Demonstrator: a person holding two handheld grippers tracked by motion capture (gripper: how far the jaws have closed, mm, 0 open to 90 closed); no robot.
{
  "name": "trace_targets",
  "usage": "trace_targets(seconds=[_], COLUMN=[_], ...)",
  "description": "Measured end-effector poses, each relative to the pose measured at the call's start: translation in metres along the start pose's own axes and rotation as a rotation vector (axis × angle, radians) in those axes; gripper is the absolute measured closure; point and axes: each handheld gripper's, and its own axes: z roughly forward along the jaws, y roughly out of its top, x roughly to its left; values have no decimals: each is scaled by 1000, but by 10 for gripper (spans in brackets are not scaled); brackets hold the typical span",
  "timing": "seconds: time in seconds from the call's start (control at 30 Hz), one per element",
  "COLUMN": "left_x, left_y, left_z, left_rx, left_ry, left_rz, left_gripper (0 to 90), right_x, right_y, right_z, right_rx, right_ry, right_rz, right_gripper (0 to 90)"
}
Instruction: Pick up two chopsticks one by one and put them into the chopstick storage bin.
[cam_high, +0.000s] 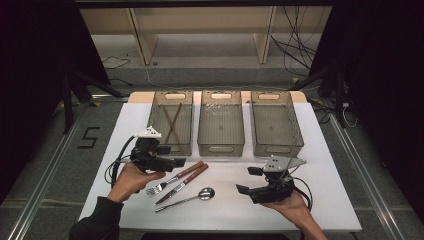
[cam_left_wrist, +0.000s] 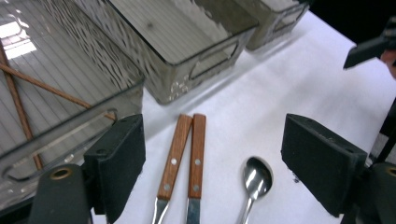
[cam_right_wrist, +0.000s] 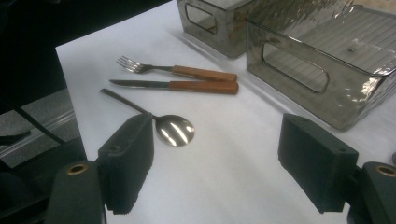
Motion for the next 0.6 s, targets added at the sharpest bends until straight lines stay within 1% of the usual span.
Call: trace_targets(seconds=[0.1, 0.5, 0.6], left_x=[-4, -20, -25], left_y=[-5, -17, -20], left_z=[2, 10, 13], left_rx=[21, 98, 122], left_ry=[3, -29, -27], left_rz=[14, 73, 102], left_gripper=[215, 215, 215], right_x=[-1, -1, -2], right_y=[-2, -7, -9], right_z=[0, -3, -5], right_rx=[2, -13, -23], right_ry=[0, -14, -20], right_rz=[5, 13, 17], right_gripper=[276, 275, 275])
